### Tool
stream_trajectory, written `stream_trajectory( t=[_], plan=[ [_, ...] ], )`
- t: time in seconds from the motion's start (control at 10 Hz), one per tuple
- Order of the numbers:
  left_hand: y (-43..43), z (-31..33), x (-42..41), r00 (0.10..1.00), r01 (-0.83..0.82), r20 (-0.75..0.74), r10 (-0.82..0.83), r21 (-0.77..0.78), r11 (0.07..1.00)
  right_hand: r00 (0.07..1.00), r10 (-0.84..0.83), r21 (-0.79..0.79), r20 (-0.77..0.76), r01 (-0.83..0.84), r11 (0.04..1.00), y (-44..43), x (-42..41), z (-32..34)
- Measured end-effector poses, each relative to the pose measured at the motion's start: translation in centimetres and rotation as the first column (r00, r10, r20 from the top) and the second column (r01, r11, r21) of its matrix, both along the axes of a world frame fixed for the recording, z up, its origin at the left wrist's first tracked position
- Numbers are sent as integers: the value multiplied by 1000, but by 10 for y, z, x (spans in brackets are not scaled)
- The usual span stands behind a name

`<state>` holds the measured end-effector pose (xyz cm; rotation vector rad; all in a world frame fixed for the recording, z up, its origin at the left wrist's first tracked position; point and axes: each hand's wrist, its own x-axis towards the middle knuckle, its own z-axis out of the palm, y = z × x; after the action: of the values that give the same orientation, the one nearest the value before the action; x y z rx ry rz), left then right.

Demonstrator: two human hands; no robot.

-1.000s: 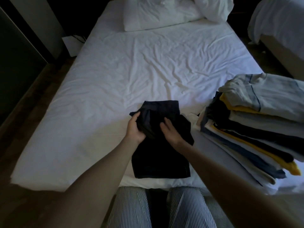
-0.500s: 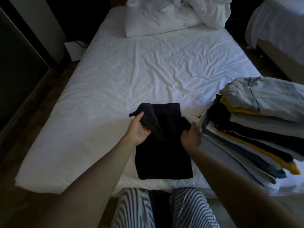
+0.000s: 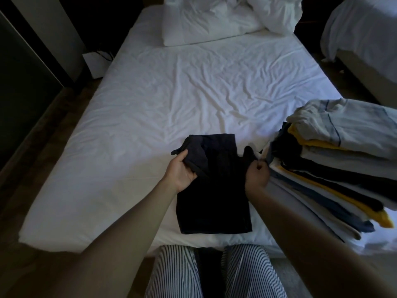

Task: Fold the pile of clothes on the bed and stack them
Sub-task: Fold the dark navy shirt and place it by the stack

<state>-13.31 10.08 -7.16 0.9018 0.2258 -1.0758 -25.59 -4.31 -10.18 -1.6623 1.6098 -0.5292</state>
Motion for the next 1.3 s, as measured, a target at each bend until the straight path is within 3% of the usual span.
stream_trajectory(
  t=[0.1, 0.2, 0.3, 0.4, 0.5, 0.6, 0.7, 0.8, 0.9, 1.0, 1.1, 1.2, 1.3],
  plan=[
    [4, 0, -1, 1000, 5, -11, -5, -13, 1000, 743, -445, 520, 500, 153, 840, -17, -10, -34],
    [5, 2, -1, 1000, 12, -17, -12, -21, 1000, 840, -323, 608, 437, -10, 794, -19, -13, -35],
    [5, 5, -3, 1000, 15, -20, -16, -33, 999, 852, -213, 553, 478, -104, 827, -16, -19, -18],
    [6, 6, -4, 999, 19, -29, -20, -37, 999, 955, 254, 417, 153, -295, 859, -18, -21, -18],
    [9, 7, -5, 999, 14, -36, -15, -35, 999, 908, 419, 383, 21, -394, 836, -13, -29, -17],
    [13, 9, -7, 999, 11, -37, -12, -29, 1000, 956, 272, 431, 108, -291, 854, -17, -36, -25],
    [15, 10, -7, 1000, 15, -25, -16, -17, 1000, 929, -28, 620, 369, -223, 752, -17, -45, -13],
    [15, 14, -9, 1000, 15, -24, -16, -12, 1000, 862, -166, 720, 478, -277, 636, -15, -54, -1],
    [14, 21, -13, 1000, 21, -23, -21, -7, 1000, 894, -100, 661, 437, -244, 709, -11, -50, 9],
    [15, 26, -12, 1000, 11, -3, -11, 15, 1000, 915, 30, 452, 402, -227, 863, -4, -44, 25],
    [19, 30, -9, 1000, 4, 4, -5, 32, 999, 870, 256, 267, 421, -388, 882, 13, -31, 41],
    [25, 30, -7, 1000, 8, 6, -8, 40, 999, 816, 435, 263, 381, -547, 795, 30, -10, 41],
    [32, 30, -6, 999, 33, 22, -34, 35, 999, 641, 748, 298, 171, -758, 581, 41, 3, 31]
  ],
)
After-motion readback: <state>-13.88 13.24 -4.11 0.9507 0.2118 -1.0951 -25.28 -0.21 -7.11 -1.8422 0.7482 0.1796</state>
